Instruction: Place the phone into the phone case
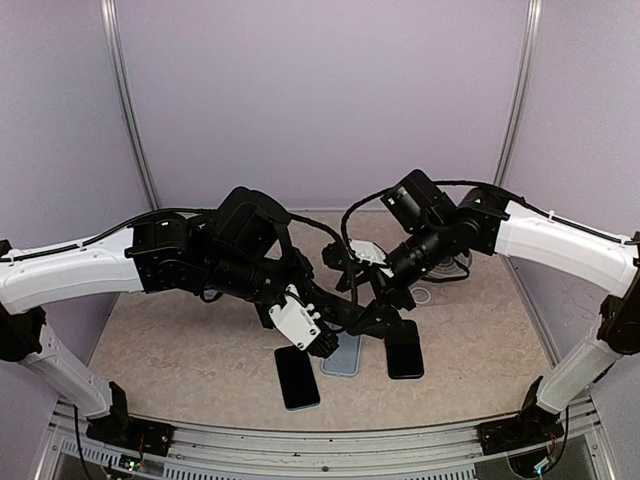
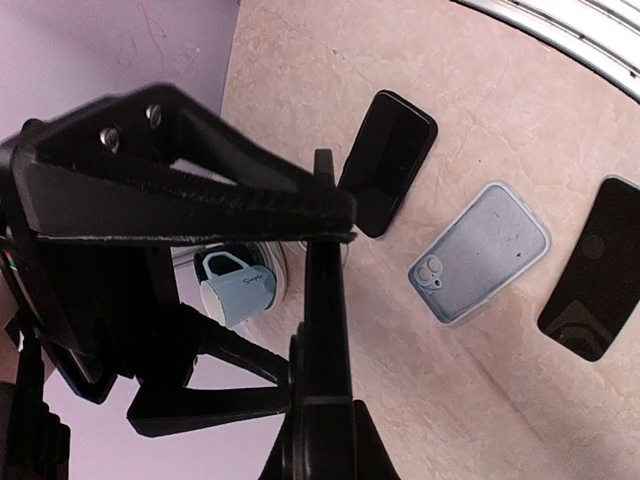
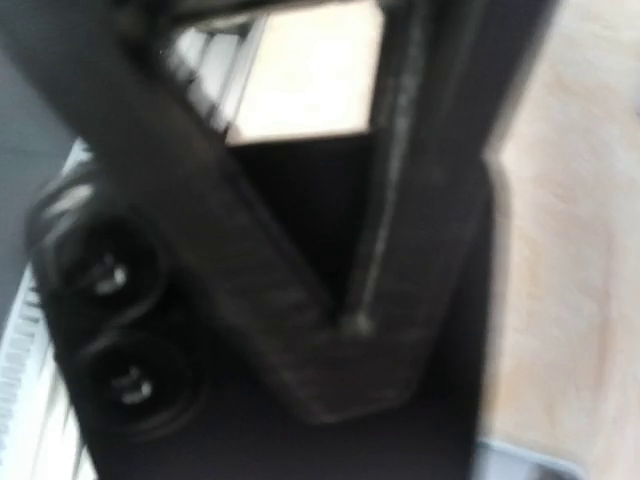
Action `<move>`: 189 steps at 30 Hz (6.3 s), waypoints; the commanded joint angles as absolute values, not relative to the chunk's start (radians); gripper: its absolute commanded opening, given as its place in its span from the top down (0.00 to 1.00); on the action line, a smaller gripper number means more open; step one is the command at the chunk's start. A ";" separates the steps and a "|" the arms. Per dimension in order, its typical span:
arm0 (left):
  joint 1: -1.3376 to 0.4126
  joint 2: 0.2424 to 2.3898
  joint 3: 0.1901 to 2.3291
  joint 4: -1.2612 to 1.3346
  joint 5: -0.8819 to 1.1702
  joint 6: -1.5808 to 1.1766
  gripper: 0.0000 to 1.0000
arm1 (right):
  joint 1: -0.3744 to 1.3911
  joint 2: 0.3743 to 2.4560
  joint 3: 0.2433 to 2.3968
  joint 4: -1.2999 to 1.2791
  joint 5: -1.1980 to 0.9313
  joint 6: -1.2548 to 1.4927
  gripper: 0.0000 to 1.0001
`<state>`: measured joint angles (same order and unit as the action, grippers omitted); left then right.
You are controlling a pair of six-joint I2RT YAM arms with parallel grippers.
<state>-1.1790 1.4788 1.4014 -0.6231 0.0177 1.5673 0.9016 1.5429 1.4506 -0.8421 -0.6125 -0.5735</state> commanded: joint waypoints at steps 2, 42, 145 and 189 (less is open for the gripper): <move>-1.178 1.521 1.495 -0.536 0.013 1.313 1.00 | 0.922 1.399 1.372 -0.632 -0.292 -0.341 0.01; -0.991 1.566 1.555 -0.541 0.354 0.576 1.00 | 0.821 1.318 1.155 -0.368 -0.404 -0.313 1.00; -1.036 1.974 0.995 0.108 0.140 -0.457 0.87 | 0.915 1.716 0.792 0.007 -0.319 0.931 0.86; -1.032 1.990 1.016 0.070 0.110 -0.436 0.87 | 0.969 1.897 0.944 -0.401 -0.125 0.723 0.99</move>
